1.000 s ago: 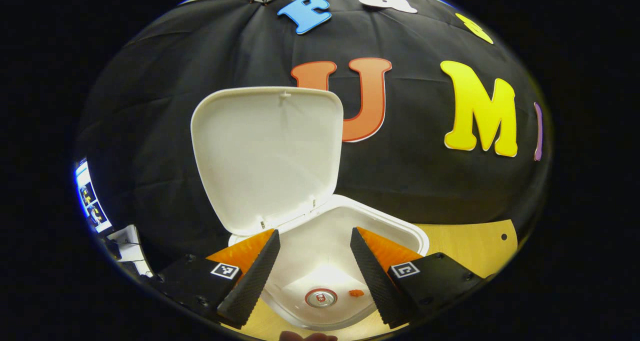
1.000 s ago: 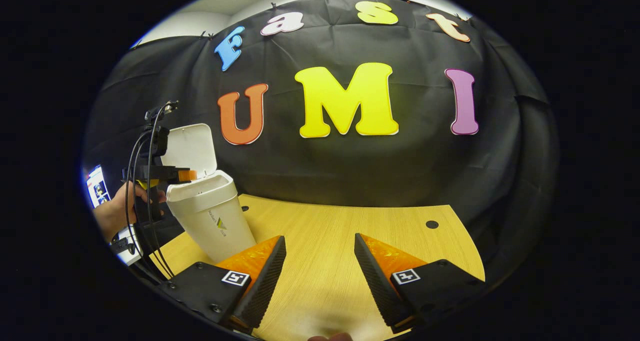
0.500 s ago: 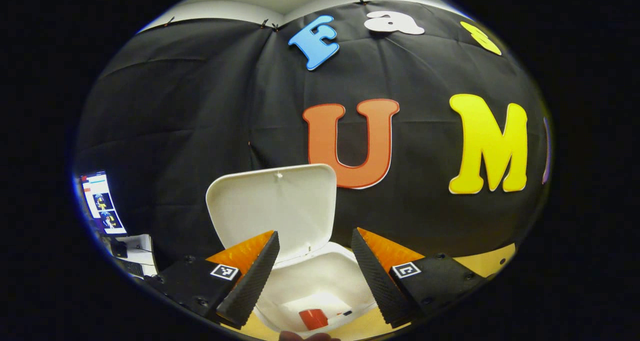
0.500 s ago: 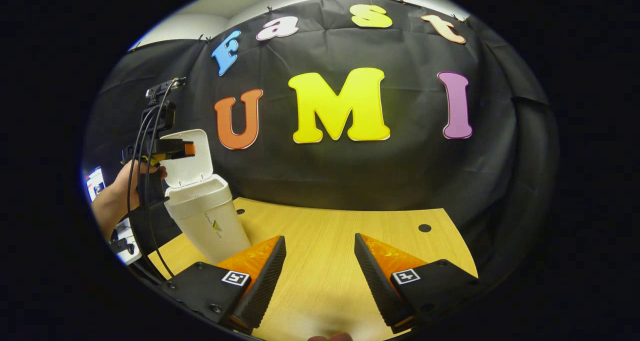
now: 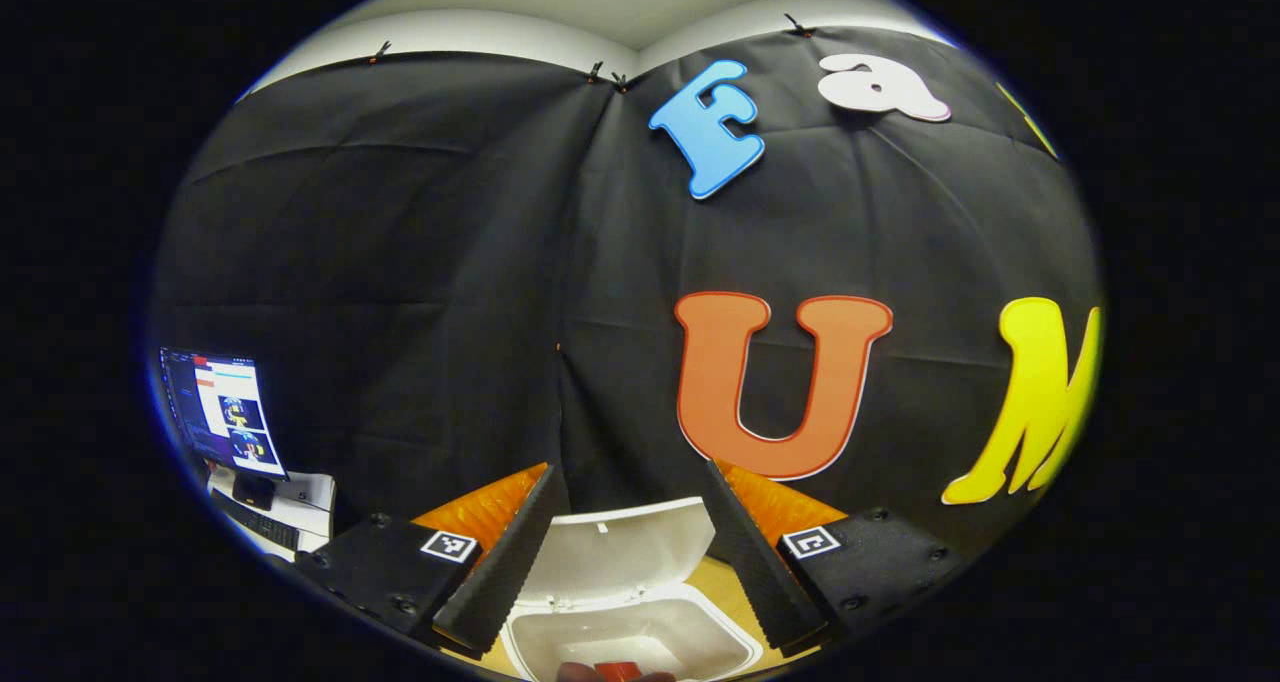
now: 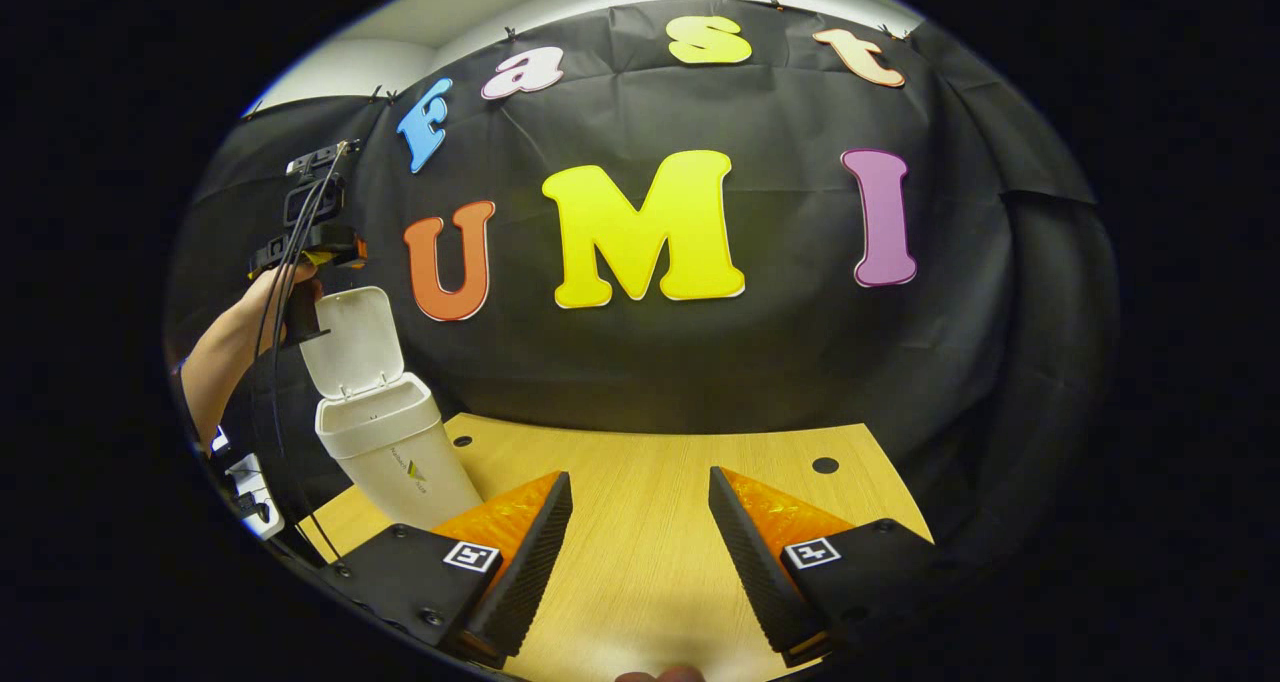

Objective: Press the lid of the desktop garbage bin to open it, pick up the crumpled paper on the desktop and throw it into the bin, then pick up the pop can on the desktop and drop it into the bin, and finally close the garbage bin lid.

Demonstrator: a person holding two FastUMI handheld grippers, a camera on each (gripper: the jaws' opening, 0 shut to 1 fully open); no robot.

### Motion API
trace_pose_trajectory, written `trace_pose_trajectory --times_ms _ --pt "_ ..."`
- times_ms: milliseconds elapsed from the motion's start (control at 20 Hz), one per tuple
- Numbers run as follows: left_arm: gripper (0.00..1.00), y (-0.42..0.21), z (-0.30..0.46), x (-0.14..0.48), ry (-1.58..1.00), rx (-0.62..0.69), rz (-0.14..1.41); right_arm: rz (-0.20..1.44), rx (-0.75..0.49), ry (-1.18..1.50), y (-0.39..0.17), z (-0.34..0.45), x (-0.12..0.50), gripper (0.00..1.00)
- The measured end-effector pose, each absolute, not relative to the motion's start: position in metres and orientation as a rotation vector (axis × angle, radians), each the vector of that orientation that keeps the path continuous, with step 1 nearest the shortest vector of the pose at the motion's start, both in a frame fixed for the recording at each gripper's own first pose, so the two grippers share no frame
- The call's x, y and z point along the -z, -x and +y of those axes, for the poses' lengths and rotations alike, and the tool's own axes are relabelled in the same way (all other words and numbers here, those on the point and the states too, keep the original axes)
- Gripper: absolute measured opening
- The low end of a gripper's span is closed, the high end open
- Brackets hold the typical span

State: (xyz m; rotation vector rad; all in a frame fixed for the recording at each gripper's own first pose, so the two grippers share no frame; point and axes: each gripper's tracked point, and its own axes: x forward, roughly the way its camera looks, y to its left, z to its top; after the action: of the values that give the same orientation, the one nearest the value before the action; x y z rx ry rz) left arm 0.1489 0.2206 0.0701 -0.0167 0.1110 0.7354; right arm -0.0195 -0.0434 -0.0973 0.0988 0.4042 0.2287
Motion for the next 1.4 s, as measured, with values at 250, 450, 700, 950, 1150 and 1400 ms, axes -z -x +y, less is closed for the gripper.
trace_pose_trajectory --times_ms 250,450,700,950,1150,1400 --pt "0.95 -0.167 0.253 -0.054 0.042 -0.826 0.230 0.354 -0.239 -0.125 0.018 -0.037 0.067 0.88" --pt "0.95 -0.176 0.257 -0.038 0.024 -0.849 0.285 0.339 -0.237 -0.115 0.015 -0.037 0.063 0.88" --pt "0.95 -0.171 0.261 -0.019 0.073 -0.858 0.338 0.349 -0.230 -0.132 0.012 -0.044 0.067 0.88" --pt "0.99 -0.159 0.244 -0.016 0.101 -0.851 0.344 0.354 -0.236 -0.158 0.014 -0.056 0.072 0.88" --pt "0.99 -0.142 0.213 -0.005 0.097 -0.831 0.338 0.361 -0.268 -0.156 0.019 -0.065 0.074 0.88" --pt "0.99 -0.106 0.163 0.043 0.145 -0.788 0.381 0.368 -0.305 -0.150 0.031 -0.074 0.077 0.88"
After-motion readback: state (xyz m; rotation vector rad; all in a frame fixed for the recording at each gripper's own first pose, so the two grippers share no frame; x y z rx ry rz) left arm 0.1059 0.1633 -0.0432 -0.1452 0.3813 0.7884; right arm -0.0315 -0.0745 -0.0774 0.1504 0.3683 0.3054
